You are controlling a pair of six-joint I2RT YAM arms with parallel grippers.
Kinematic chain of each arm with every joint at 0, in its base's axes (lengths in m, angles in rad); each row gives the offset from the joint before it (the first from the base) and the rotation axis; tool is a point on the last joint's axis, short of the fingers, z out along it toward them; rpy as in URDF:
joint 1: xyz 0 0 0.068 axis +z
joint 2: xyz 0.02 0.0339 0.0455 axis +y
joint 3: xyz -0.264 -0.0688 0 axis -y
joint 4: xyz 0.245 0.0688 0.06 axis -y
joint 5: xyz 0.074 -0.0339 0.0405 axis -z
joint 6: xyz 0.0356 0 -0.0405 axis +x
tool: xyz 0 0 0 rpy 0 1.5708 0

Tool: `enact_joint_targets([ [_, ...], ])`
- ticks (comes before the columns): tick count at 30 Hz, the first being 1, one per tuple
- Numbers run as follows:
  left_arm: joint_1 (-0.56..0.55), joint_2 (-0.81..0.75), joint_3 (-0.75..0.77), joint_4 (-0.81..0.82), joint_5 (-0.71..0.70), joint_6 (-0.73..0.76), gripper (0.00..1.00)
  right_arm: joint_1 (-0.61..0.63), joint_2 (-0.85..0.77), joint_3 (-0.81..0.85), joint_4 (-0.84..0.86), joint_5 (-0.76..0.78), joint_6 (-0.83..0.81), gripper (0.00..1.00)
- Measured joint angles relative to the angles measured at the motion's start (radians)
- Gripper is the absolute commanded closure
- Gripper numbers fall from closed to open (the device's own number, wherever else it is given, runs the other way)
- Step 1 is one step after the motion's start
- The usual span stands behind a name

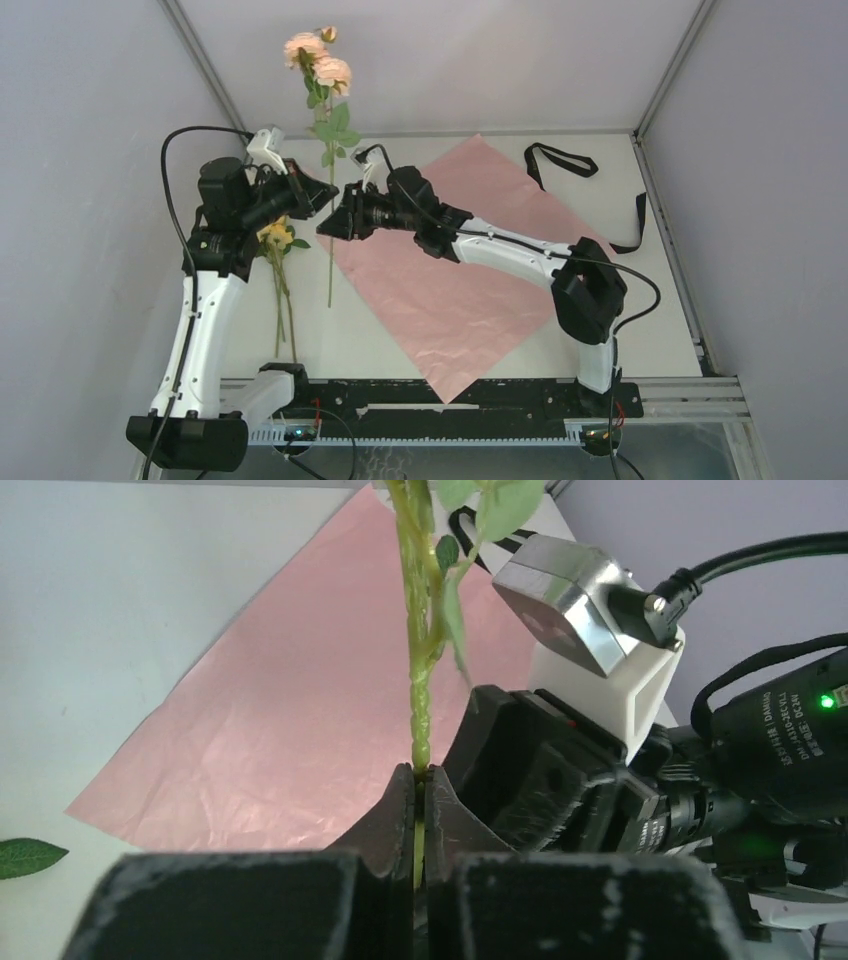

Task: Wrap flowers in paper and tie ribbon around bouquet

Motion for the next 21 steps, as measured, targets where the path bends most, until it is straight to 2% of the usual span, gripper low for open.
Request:
enact_joint_targets([
  [2,-0.004,-0.003,-0.016,0.01,-0.014,0.001,1.0,-0.001,0.034,0.018,0.011,-0.006,0.035,1.0],
  [3,-0.004,-0.003,-0.026,0.013,-0.027,0.003,0.96,-0.006,0.047,0.025,0.021,-0.01,0.063,1.0],
  [6,-0.005,-0.005,-0.045,0.019,-0.049,0.011,0.4,-0.013,0.054,0.016,0.024,-0.02,0.112,1.0],
  [8,-0.007,-0.007,-0.048,0.003,-0.069,0.041,0.18,-0.036,0.04,-0.034,0.045,-0.015,0.143,1.0],
  [9,-0.007,-0.01,-0.051,-0.007,-0.088,0.06,0.13,-0.06,0.026,-0.079,0.046,-0.006,0.151,1.0],
  [13,-0.005,-0.023,-0.074,-0.059,-0.236,0.172,0.05,-0.194,-0.02,-0.224,-0.059,0.024,0.138,1.0],
  [16,0.023,-0.024,-0.128,-0.092,-0.367,0.305,0.04,-0.327,-0.018,-0.257,-0.244,0.062,0.079,1.0],
  [21,0.212,0.014,-0.248,-0.124,-0.511,0.463,0.09,-0.478,-0.003,-0.266,-0.459,0.163,-0.005,1.0],
])
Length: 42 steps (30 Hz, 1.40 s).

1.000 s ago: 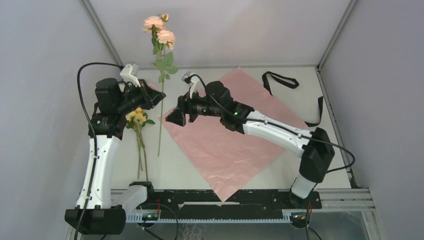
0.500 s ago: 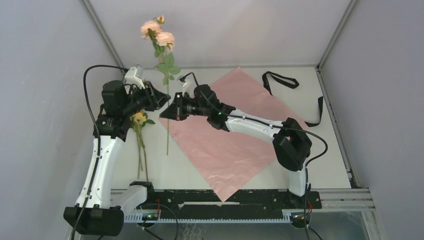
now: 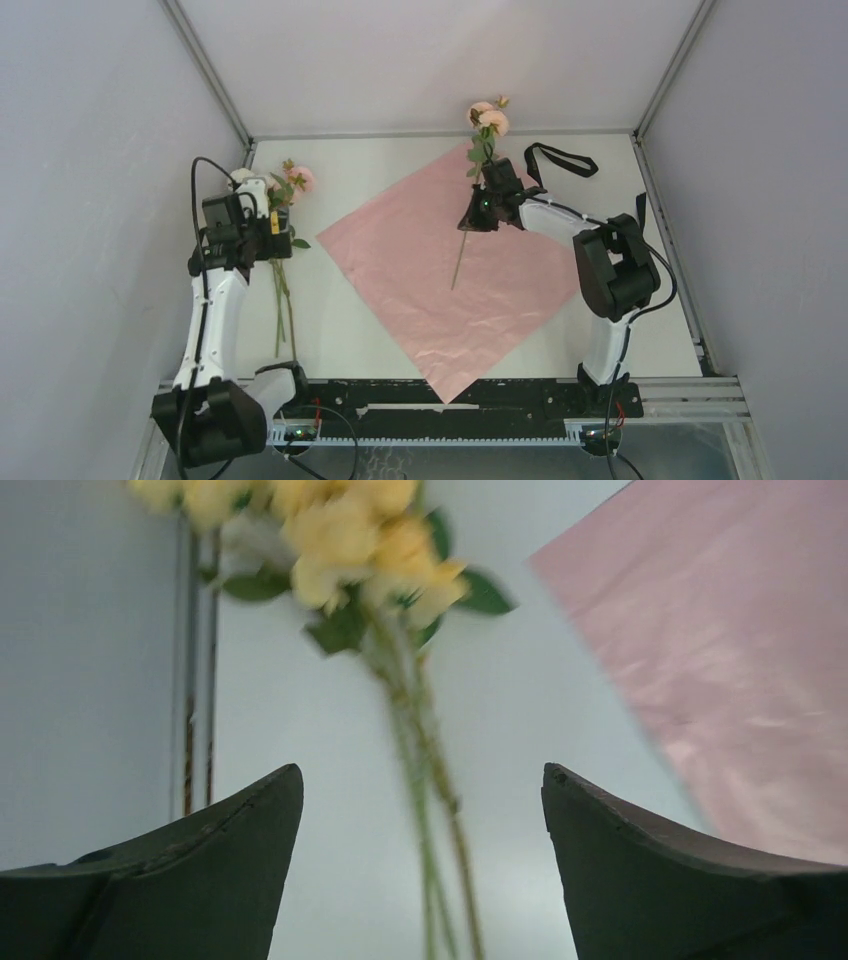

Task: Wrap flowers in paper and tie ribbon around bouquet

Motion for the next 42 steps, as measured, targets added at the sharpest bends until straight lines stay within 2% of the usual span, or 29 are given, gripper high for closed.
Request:
enact_joint_targets([
  [5,0.127,0.095,-0.087,0.002,-0.09,0.087,0.12,-0.033,0.045,0.0,-0.104,0.075,-0.063,1.0],
  [8,0.142,0.13,-0.122,0.009,-0.118,0.114,0.12,-0.034,0.064,0.001,-0.138,0.092,-0.086,0.95],
  [9,0.142,0.136,-0.129,0.01,-0.124,0.119,0.12,-0.033,0.072,0.005,-0.155,0.095,-0.095,0.89],
  [11,0.142,0.145,-0.136,0.017,-0.13,0.125,0.14,-0.032,0.088,0.024,-0.189,0.1,-0.109,0.65],
  [12,0.142,0.15,-0.136,0.024,-0.134,0.126,0.15,-0.032,0.098,0.039,-0.209,0.103,-0.124,0.59],
  [15,0.142,0.161,-0.136,0.044,-0.144,0.125,0.22,-0.028,0.105,0.061,-0.245,0.132,-0.144,0.51],
  [20,0.142,0.194,-0.137,0.078,-0.16,0.116,0.37,-0.013,0.069,0.074,-0.312,0.184,-0.184,0.49],
  [25,0.142,0.252,-0.137,0.126,-0.155,0.1,0.54,0.037,-0.038,0.074,-0.371,0.209,-0.21,0.49],
  [31,0.142,0.344,-0.137,0.164,-0.14,0.088,0.56,0.094,-0.17,0.079,-0.418,0.238,-0.212,0.49],
  [42,0.155,0.504,-0.096,0.198,-0.098,0.085,0.6,0.124,-0.254,0.08,-0.489,0.325,-0.2,0.49],
])
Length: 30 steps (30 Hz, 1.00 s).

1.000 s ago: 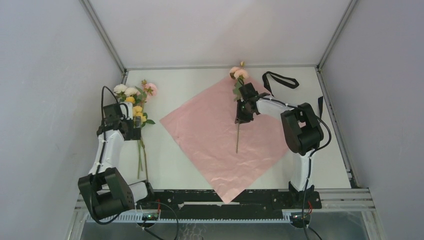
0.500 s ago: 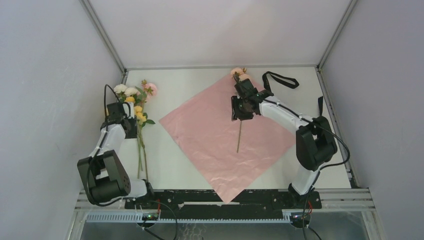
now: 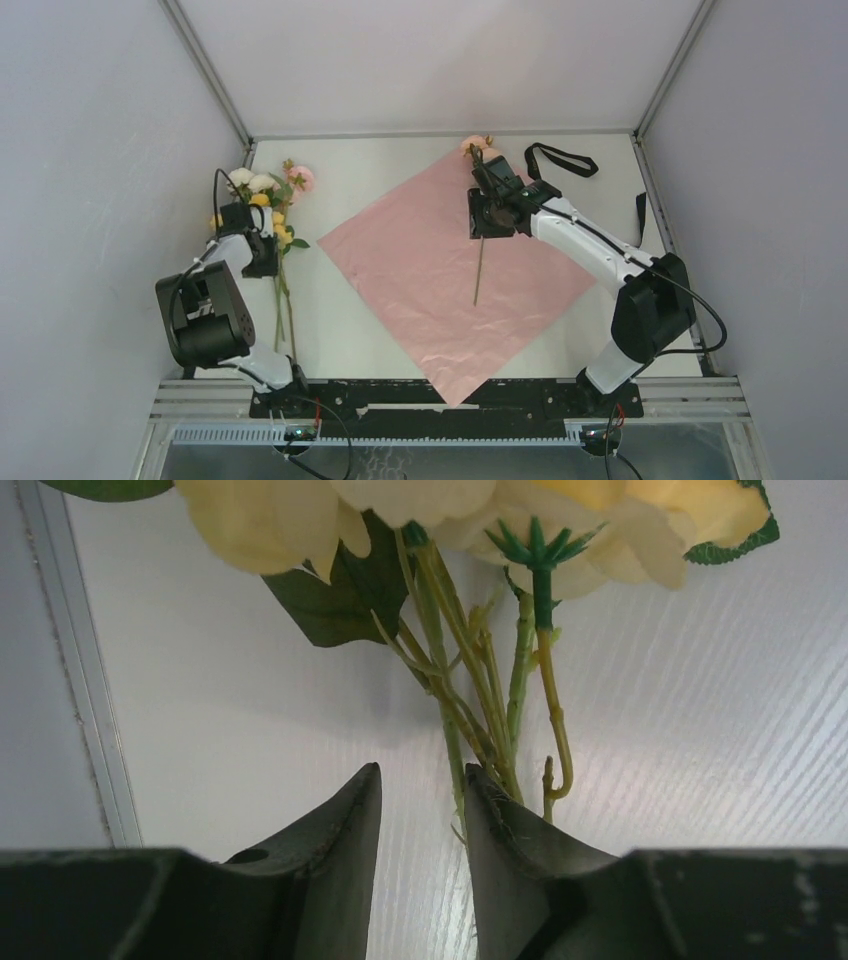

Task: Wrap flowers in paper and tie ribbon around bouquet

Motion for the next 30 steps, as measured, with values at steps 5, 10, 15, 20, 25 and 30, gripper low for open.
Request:
enact_joint_targets([
  [5,0.011,0.059,0.038,-0.005,0.026,-0.012,0.86,0.001,-0.03,0.0,-0.021,0.031,0.0,0.49],
  [10,0.021,0.096,0.068,-0.031,0.068,-0.027,1.0,0.003,-0.05,0.0,-0.026,0.043,0.0,0.49],
  [15,0.068,0.077,0.083,-0.053,0.092,-0.047,1.0,0.007,-0.076,-0.003,-0.031,0.058,-0.003,0.49],
  [20,0.103,-0.105,0.083,-0.072,0.06,-0.05,1.0,0.008,-0.128,-0.007,-0.036,0.071,-0.004,0.49],
  [25,0.089,-0.329,0.129,-0.064,-0.091,0.016,1.0,0.015,-0.191,-0.007,-0.036,0.087,-0.004,0.49],
  [30,0.067,-0.407,0.202,-0.037,-0.214,0.087,1.0,0.043,-0.22,-0.007,-0.035,0.105,-0.005,0.49],
])
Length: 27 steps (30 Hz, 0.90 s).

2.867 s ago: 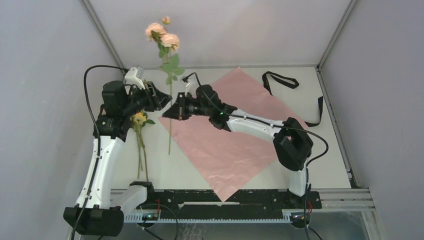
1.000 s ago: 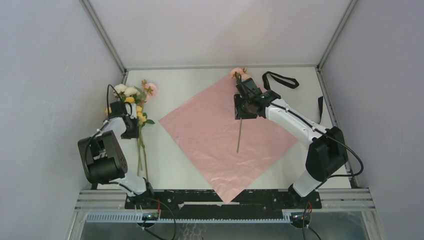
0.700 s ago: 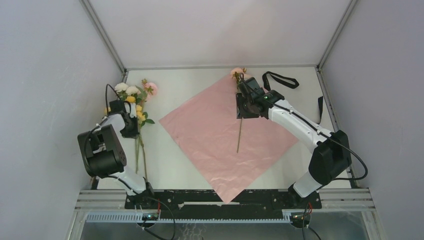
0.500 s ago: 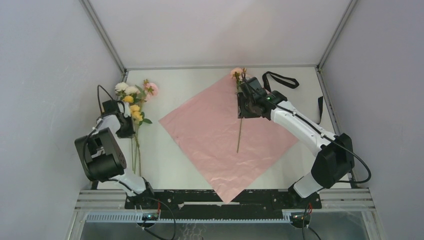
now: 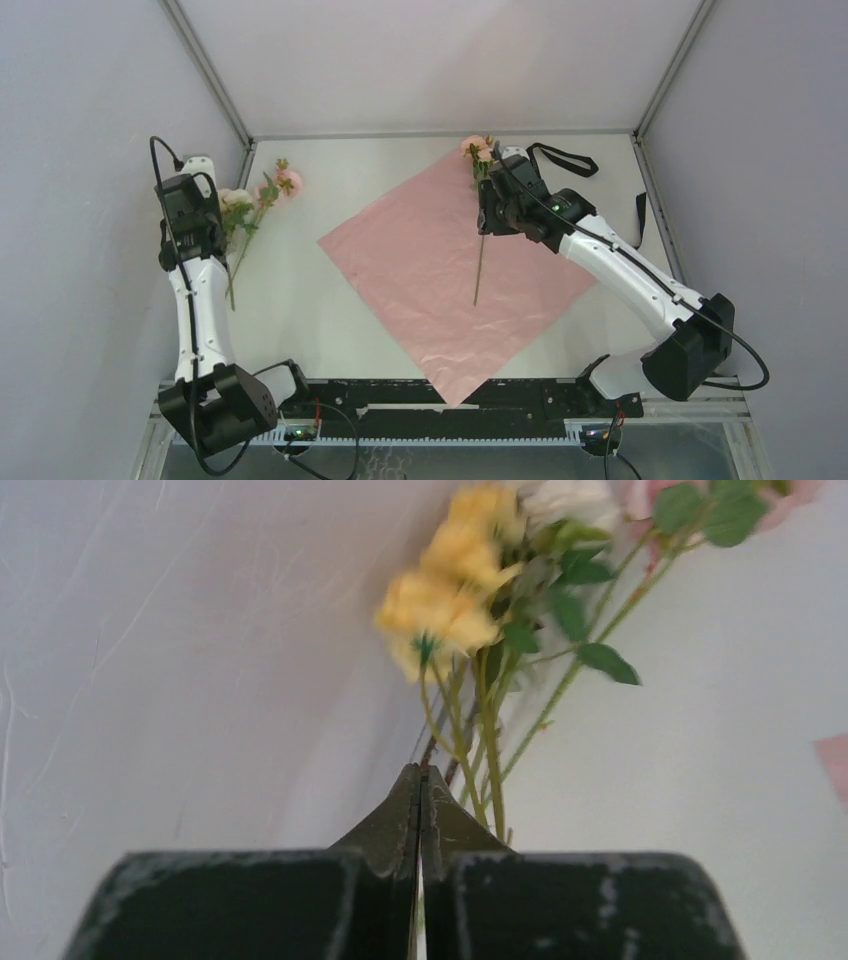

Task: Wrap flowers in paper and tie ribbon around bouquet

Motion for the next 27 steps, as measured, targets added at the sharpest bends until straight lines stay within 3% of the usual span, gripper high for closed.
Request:
enact_joint_targets([
  [3,-0.009,-0.034,0.036,-0.053,0.092,-0.006,1.0,0.024,-0.002,0.0,0.005,0.002,0.0,0.49],
  [10,-0.117,-0.074,0.058,-0.216,0.454,-0.077,1.0,0.096,-0.003,-0.011,0.082,-0.056,0.001,0.49],
  [11,-0.143,-0.074,0.053,-0.235,0.486,-0.078,0.99,0.113,-0.003,-0.012,0.095,-0.062,0.001,0.49],
  [12,-0.152,-0.073,0.046,-0.252,0.503,-0.076,0.91,0.126,-0.003,-0.012,0.106,-0.064,0.001,0.49],
  [15,-0.142,-0.061,0.023,-0.278,0.469,-0.07,0.56,0.153,-0.002,-0.012,0.122,-0.069,0.001,0.49],
  [17,-0.103,-0.039,0.014,-0.282,0.438,-0.069,0.44,0.161,0.004,-0.012,0.124,-0.069,0.001,0.49],
  [22,0.106,0.017,-0.07,-0.219,0.39,-0.156,0.42,0.17,0.043,-0.012,0.123,-0.056,0.002,0.48],
  [27,0.173,0.056,-0.216,-0.161,0.341,-0.291,0.41,0.187,0.09,-0.013,0.123,-0.047,0.001,0.48],
])
